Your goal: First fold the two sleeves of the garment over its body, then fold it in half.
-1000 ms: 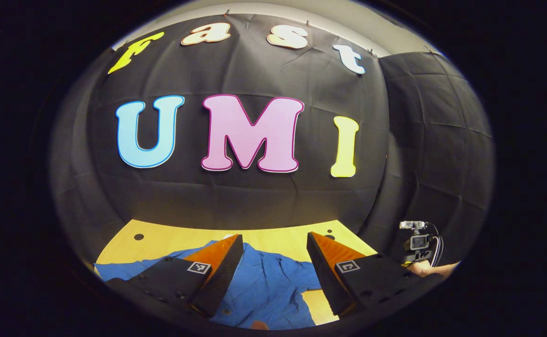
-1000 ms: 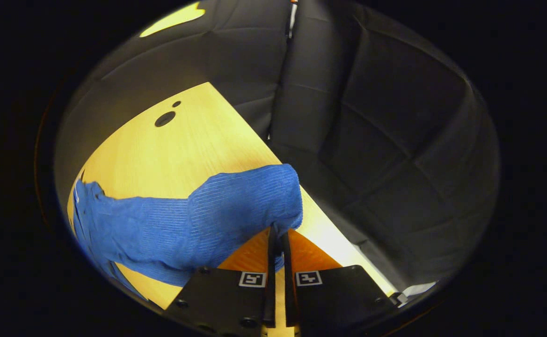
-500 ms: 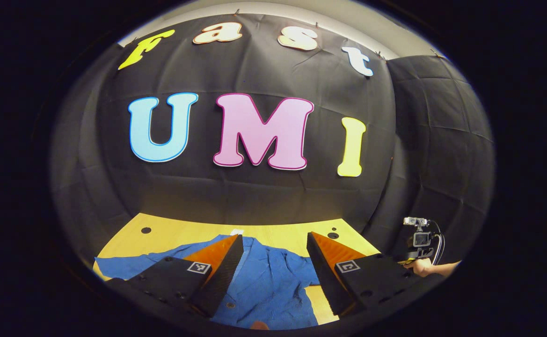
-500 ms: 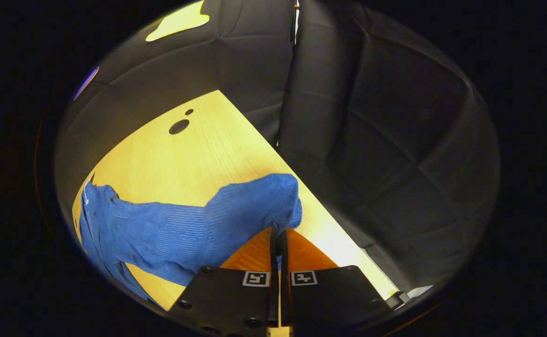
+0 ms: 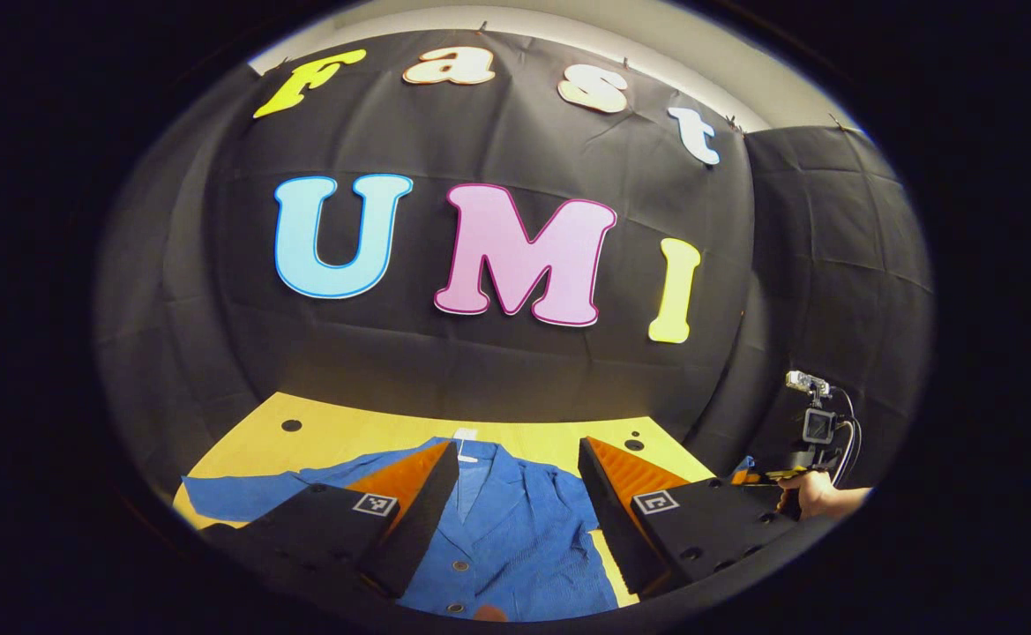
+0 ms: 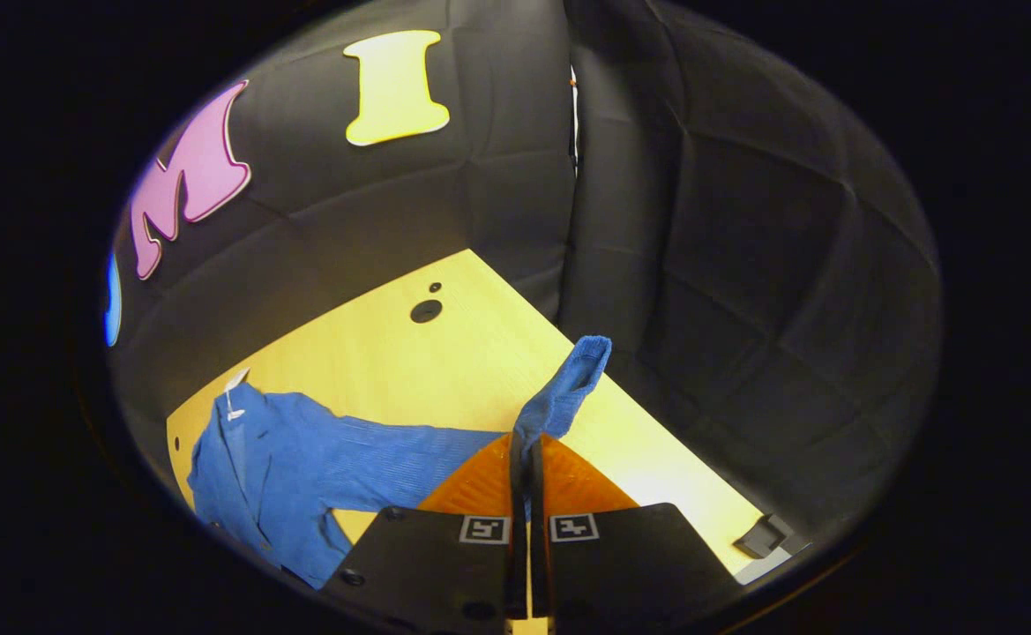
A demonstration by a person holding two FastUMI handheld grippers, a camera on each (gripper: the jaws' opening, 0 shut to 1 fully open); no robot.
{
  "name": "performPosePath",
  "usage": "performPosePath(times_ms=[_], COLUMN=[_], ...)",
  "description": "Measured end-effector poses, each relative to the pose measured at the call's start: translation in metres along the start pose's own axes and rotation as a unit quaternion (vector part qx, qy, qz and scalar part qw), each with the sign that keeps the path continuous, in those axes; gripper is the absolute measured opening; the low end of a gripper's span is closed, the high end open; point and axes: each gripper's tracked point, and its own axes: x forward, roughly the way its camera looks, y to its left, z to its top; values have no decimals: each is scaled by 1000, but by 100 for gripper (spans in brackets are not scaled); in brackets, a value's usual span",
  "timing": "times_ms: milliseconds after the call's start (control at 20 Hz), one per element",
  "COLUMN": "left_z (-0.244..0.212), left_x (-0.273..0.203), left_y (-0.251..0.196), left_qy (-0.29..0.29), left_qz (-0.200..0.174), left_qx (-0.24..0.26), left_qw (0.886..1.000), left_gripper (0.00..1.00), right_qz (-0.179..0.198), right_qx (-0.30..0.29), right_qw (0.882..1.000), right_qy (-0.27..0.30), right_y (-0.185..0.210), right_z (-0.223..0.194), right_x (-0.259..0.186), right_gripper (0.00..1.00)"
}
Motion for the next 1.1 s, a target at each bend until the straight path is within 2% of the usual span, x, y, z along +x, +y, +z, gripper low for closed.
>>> performPosePath(times_ms=[100,250,450,600,850,1050,1100], left_z=[-1,2,-1,-4,-11,-28,-34], left_x=[-12,-30,-54,-73,-108,-136,-144], left_y=[19,54,105,145,212,258,270], left_qy=[-3,-12,-17,-24,-36,-39,-39], left_qz=[-1,8,31,63,132,197,215], left_qx=[-8,-24,-53,-64,-89,-120,-127], left_qw=[1000,1000,998,996,987,972,967], left_gripper=[79,79,79,79,80,79,79], right_qz=[3,24,76,125,204,268,277], right_qx=[0,-15,-52,-90,-182,-259,-281], right_qw=[1000,999,994,986,961,927,919], right_qy=[-12,-35,-59,-59,-48,-34,-31], right_y=[17,63,153,235,380,501,523], right_z=[4,12,20,11,-38,-103,-123], right_x=[-24,-55,-88,-104,-126,-143,-148], right_gripper=[2,2,2,2,2,0,2])
